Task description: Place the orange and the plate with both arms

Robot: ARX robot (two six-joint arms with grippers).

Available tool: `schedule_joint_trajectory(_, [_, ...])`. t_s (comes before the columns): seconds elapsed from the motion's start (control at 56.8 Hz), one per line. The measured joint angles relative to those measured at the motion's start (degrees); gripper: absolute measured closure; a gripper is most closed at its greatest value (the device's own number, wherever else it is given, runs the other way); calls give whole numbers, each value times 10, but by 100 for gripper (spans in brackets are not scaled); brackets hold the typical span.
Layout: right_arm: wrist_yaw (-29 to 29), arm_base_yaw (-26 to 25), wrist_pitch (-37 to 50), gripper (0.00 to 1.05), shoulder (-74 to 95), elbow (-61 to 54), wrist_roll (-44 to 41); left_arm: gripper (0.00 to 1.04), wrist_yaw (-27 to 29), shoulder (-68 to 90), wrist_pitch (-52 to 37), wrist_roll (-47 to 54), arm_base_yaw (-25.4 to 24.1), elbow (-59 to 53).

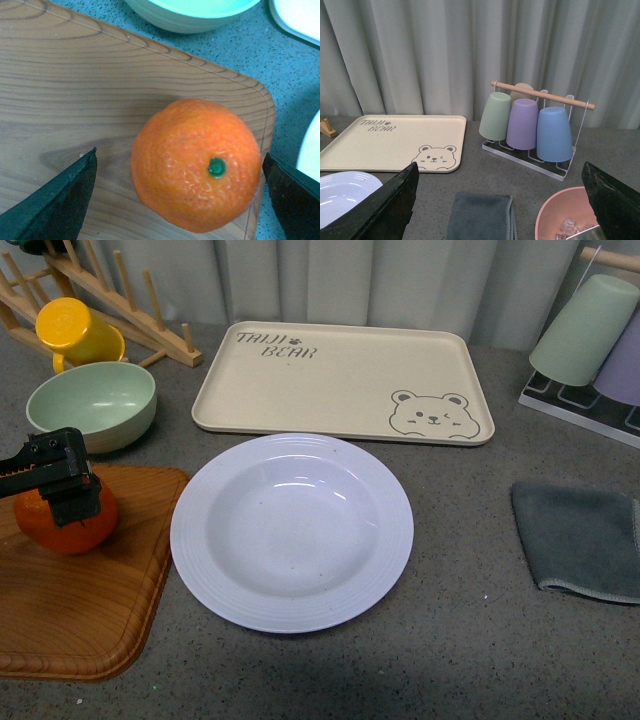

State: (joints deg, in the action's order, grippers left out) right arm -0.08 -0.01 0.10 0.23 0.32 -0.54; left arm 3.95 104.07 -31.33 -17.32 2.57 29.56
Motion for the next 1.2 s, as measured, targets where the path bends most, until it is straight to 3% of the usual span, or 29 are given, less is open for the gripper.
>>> schedule_joint_trajectory(0.123, [0, 0, 0, 9, 0, 0, 0, 8, -5, 10, 0, -4, -3, 3])
schedule_joint_trajectory(0.264, [0, 0, 0, 9, 0, 0, 0, 36, -8, 11, 0, -5, -3, 4])
schedule_joint_trajectory(0.334, [0, 0, 0, 9, 0, 0, 0, 40, -6, 11, 0, -5, -2, 5])
schedule_joint_trajectory(0.598, [0, 0, 0, 9, 0, 0, 0, 41, 2, -3, -1, -6, 20, 5])
schedule_joint_trajectory(1.003, [0, 0, 0, 9, 0, 0, 0, 41, 11, -25, 28, -23, 210, 86])
schedule_joint_trajectory(1.196, [0, 0, 0, 9, 0, 0, 0, 41, 14, 17, 22, -23, 250, 99])
